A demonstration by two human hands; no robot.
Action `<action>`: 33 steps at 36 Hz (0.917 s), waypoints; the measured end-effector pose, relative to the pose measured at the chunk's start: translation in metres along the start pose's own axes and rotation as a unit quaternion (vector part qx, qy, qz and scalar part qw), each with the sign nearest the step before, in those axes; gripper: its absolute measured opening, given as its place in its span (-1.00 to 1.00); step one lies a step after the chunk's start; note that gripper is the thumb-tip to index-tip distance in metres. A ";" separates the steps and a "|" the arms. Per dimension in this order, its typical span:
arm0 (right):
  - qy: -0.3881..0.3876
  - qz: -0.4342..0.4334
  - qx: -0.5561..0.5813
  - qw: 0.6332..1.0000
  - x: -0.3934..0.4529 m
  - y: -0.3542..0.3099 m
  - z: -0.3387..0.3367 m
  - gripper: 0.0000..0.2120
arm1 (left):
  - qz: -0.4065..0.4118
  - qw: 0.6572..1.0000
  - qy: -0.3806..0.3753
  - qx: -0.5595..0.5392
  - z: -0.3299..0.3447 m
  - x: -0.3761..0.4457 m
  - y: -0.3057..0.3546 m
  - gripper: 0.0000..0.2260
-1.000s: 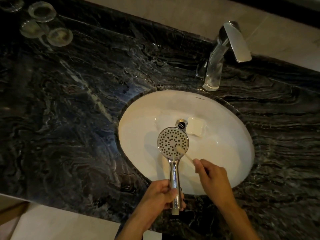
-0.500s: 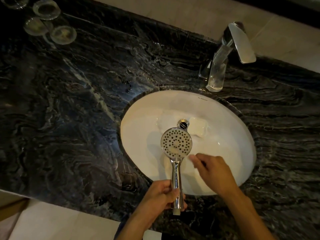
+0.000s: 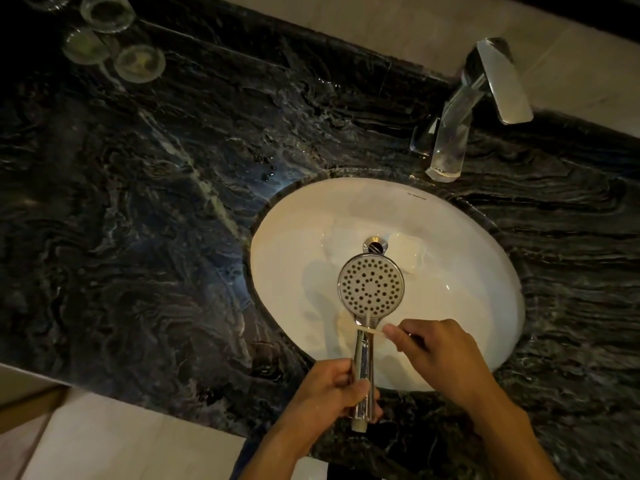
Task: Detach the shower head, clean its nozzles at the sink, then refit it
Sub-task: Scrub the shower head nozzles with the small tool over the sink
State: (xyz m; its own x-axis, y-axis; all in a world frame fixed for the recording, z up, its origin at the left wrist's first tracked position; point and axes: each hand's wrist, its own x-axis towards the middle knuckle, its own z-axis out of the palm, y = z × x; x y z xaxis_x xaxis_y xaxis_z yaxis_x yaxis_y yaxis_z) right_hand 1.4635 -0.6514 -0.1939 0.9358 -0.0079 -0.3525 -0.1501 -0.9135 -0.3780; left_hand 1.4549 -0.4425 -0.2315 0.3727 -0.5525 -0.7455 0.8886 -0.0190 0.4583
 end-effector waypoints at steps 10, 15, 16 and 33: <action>0.135 0.084 0.086 0.984 0.018 0.017 -0.023 -0.55 | -0.012 1.000 0.008 0.010 0.001 -0.001 0.003 -0.92; 0.126 0.077 0.086 0.985 0.029 0.009 -0.015 -0.51 | -0.015 1.000 0.007 0.008 0.001 0.000 0.002 -0.92; 0.109 0.065 0.077 0.989 0.029 0.005 -0.011 -0.51 | -0.012 1.000 0.008 0.006 0.001 0.000 0.001 -0.92; 0.045 0.039 -0.015 0.998 0.040 -0.008 -0.014 -0.55 | -0.006 1.000 0.003 0.011 0.003 -0.001 0.005 -0.93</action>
State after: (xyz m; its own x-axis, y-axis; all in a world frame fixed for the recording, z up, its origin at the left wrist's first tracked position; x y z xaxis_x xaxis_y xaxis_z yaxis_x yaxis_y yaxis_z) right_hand 1.5063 -0.6501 -0.1930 0.9467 -0.1135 -0.3016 -0.2144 -0.9206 -0.3263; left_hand 1.4585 -0.4442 -0.2267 0.3637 -0.5474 -0.7537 0.8866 -0.0448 0.4603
